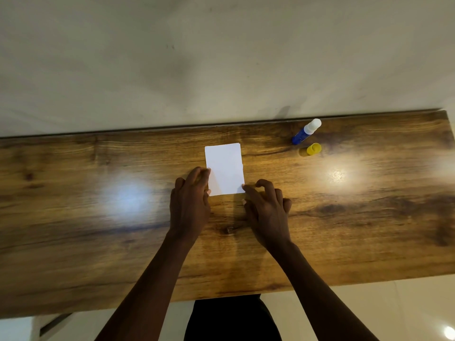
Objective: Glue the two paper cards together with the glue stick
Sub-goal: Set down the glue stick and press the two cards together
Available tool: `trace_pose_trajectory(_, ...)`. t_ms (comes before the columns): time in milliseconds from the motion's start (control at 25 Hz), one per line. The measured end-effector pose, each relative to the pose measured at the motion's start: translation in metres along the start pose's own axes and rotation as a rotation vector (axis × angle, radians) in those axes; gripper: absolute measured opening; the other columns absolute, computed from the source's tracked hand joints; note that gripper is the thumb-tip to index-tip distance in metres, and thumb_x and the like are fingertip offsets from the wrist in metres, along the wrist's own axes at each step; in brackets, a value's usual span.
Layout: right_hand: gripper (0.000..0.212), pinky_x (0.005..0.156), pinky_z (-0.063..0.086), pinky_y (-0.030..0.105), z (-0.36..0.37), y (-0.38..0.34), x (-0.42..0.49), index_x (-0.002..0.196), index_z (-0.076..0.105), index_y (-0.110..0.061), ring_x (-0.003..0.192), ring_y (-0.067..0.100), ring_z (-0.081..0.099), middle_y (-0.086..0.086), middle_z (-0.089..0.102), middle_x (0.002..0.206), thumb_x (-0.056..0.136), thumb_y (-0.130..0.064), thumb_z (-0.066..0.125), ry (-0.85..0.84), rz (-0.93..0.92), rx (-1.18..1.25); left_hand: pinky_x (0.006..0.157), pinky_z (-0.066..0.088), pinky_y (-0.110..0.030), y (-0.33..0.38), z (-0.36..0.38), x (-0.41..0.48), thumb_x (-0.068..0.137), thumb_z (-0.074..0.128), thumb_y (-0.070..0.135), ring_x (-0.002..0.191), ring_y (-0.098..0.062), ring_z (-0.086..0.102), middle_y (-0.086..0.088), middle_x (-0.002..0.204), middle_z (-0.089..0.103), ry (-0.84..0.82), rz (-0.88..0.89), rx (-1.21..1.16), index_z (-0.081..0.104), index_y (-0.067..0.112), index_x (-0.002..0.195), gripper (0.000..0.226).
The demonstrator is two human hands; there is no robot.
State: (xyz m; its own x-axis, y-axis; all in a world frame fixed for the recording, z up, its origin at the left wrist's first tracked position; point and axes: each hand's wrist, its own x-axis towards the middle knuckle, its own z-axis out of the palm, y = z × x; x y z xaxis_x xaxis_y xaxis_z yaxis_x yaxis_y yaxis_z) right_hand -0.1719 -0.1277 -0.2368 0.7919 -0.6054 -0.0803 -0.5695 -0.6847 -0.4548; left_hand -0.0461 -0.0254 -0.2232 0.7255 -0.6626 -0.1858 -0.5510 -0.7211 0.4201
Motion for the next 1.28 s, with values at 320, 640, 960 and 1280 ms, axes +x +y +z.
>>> trace_pose_trajectory(320,0.033,0.082,0.037,0.045,-0.017,0.026,0.012,0.114,0.056,-0.012,0.104,0.034,0.052,0.020,0.052,0.118,0.081,-0.014,0.054,0.150,0.172,0.196,0.087,0.047,-0.041,0.001,-0.003,-0.003,0.086,0.056,0.007,0.118,-0.035,0.045,-0.011,0.138,0.047,-0.007,-0.013,-0.040,0.045,0.010,0.131,0.047)
trace_pose_trajectory(640,0.022,0.079,0.046,0.043,-0.016,0.031,0.009,0.103,0.062,-0.010,0.095,0.031,0.059,0.013,0.067,0.103,0.081,-0.015,0.058,0.029,0.054,0.166,0.087,0.048,-0.043,0.023,0.009,-0.002,0.082,0.063,0.011,0.119,-0.036,0.046,-0.012,0.137,0.048,-0.031,0.017,-0.049,0.047,0.009,0.130,0.051)
trace_pose_trajectory(960,0.012,0.059,0.049,0.037,-0.010,0.015,0.010,0.083,0.067,-0.008,0.074,0.029,0.063,0.009,0.068,0.080,0.072,-0.011,0.065,0.109,-0.054,-0.030,0.091,0.045,-0.044,0.028,0.014,-0.001,0.079,0.066,0.012,0.120,-0.036,0.047,-0.012,0.137,0.049,-0.074,0.022,0.045,0.049,0.010,0.128,0.052)
trace_pose_trajectory(1280,0.003,0.059,0.044,0.031,-0.020,0.039,0.014,0.076,0.064,-0.006,0.070,0.022,0.058,0.011,0.066,0.076,0.073,-0.008,0.064,0.184,-0.001,0.217,0.100,0.039,-0.041,0.031,0.013,0.002,0.081,0.064,0.017,0.128,-0.031,0.040,-0.008,0.141,0.044,-0.095,-0.010,0.029,0.046,0.011,0.130,0.052)
